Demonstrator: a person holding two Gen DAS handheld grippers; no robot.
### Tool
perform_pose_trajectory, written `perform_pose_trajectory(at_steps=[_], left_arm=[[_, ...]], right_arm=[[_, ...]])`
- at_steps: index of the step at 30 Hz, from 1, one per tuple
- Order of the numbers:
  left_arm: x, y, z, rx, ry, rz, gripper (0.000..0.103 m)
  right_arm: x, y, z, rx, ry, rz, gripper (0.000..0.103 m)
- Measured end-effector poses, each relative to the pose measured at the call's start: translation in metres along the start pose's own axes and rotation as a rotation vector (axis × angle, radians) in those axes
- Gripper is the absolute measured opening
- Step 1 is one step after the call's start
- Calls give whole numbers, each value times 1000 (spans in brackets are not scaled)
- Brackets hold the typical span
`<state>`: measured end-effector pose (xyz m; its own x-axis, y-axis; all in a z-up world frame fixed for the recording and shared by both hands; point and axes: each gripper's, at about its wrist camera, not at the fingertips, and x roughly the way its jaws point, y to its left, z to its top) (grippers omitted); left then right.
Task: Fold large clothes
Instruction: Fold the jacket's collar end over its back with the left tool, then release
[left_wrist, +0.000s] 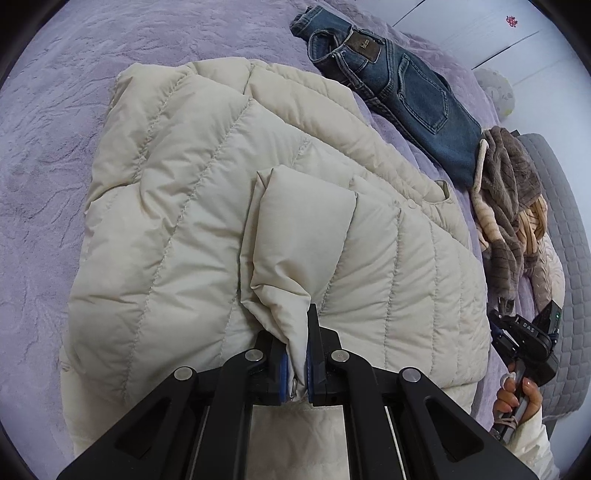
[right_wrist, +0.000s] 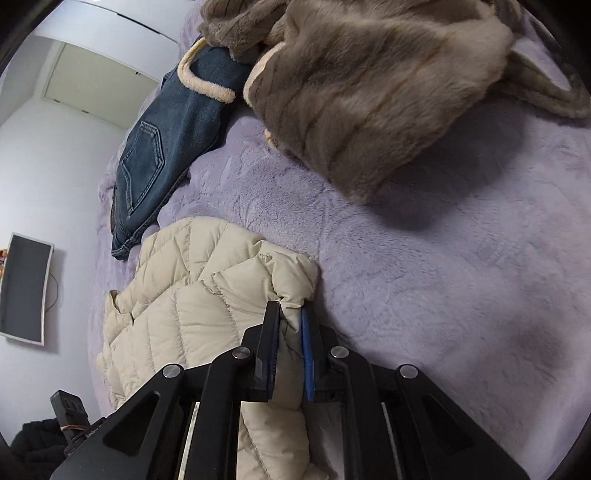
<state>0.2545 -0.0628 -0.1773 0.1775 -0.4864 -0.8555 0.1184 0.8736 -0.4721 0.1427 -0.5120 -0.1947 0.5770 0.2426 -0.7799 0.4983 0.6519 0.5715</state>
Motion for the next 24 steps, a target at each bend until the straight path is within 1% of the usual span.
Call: perform_pose_trajectory(at_steps=[3, 5, 8, 10, 12, 14, 18, 22, 24], left_arm=[[0, 0, 0, 2, -4, 1, 8], [0, 0, 0, 1, -4, 0, 8], [0, 1, -1, 2, -5, 2, 8], [-1, 0, -1, 8, -6, 9, 8], [-2, -2, -1, 14, -8, 22, 8], [-7, -5, 1, 25, -16, 35, 8], [-21, -9, 3, 70, -59, 60, 8], [-17, -5, 1, 87, -45, 111, 9], [-21, -6, 0, 92, -60, 145, 9]], right_arm=[[-26, 3, -9, -27, -50, -30, 12], [-38, 9, -20, -52, -52, -8, 12], [-47, 22, -38, -100, -27, 45, 12], [-42, 30, -50, -133, 7, 67, 12], [-33, 35, -60, -167, 26, 37, 12], [-23, 33, -66, -169, 45, 9, 12], [-18, 28, -71, -153, 47, 3, 11], [-12, 29, -72, -174, 53, -24, 11], [-5, 33, -74, -200, 62, -47, 11]])
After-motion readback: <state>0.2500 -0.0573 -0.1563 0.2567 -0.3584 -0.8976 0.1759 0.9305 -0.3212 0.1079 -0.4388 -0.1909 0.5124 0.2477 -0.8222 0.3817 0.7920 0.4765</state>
